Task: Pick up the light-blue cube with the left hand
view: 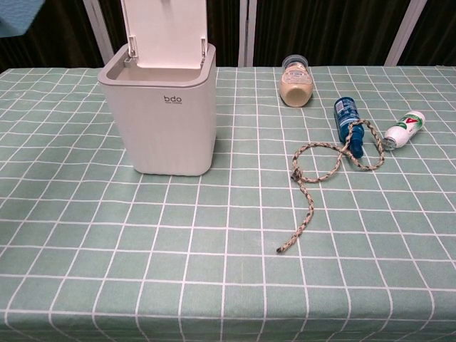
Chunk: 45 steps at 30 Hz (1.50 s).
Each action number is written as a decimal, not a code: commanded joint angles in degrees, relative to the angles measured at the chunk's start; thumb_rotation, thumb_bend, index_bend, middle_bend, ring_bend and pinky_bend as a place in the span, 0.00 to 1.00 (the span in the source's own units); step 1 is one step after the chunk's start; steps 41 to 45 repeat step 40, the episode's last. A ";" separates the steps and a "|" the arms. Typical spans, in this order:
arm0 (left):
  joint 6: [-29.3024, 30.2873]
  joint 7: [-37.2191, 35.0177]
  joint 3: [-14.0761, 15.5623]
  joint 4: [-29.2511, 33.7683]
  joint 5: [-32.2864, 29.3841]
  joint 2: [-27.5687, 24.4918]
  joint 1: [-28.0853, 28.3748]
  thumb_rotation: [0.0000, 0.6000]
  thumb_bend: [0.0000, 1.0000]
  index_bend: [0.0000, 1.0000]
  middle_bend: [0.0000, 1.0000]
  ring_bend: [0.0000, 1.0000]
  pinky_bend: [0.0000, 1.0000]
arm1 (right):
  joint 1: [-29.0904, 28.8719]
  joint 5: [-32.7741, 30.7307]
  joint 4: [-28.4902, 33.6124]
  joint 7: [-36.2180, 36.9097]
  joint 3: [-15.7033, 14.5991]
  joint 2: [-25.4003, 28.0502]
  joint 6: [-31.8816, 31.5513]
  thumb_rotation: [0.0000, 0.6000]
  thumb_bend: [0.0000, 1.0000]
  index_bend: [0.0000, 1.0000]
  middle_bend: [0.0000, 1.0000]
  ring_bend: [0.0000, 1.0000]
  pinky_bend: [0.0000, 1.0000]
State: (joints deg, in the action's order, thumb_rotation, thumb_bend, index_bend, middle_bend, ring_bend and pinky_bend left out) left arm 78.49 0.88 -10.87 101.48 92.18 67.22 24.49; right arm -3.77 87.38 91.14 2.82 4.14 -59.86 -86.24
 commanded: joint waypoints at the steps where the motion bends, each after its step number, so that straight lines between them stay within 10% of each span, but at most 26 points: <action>1: -5.50 -1.34 -2.55 -0.22 -1.95 3.31 5.23 1.00 0.28 0.50 0.48 0.40 0.56 | 0.01 -0.23 0.20 -0.33 0.01 0.06 0.11 1.00 0.18 0.00 0.00 0.00 0.00; 11: -9.72 -1.69 -4.96 -5.57 -4.78 10.18 11.81 1.00 0.26 0.47 0.46 0.38 0.55 | -0.17 -1.06 -0.11 -0.39 0.03 -0.12 0.93 1.00 0.18 0.00 0.00 0.00 0.00; 17: -11.50 -2.44 -4.42 -8.35 -5.48 11.79 13.76 1.00 0.10 0.18 0.23 0.19 0.39 | -0.14 -1.03 -0.63 0.15 -0.02 -0.35 0.87 1.00 0.18 0.00 0.00 0.00 0.00; 23: -8.48 -2.29 -3.55 -8.19 -5.05 10.54 12.27 1.00 0.05 0.10 0.14 0.12 0.33 | -0.10 -1.42 -1.51 1.02 0.03 -0.50 1.06 1.00 0.18 0.00 0.00 0.00 0.00; 36: 4.19 13.27 10.25 -7.54 -8.44 -0.17 -7.89 1.00 0.05 0.11 0.15 0.11 0.24 | 0.24 -0.16 -1.02 0.50 -0.25 -0.43 -0.23 1.00 0.18 0.00 0.00 0.00 0.00; 45: 3.26 13.37 11.10 -9.18 -12.00 -0.75 -10.20 1.00 0.05 0.12 0.13 0.09 0.21 | 0.25 0.23 -0.60 -0.31 -0.51 -1.03 -0.29 1.00 0.18 0.00 0.00 0.00 0.00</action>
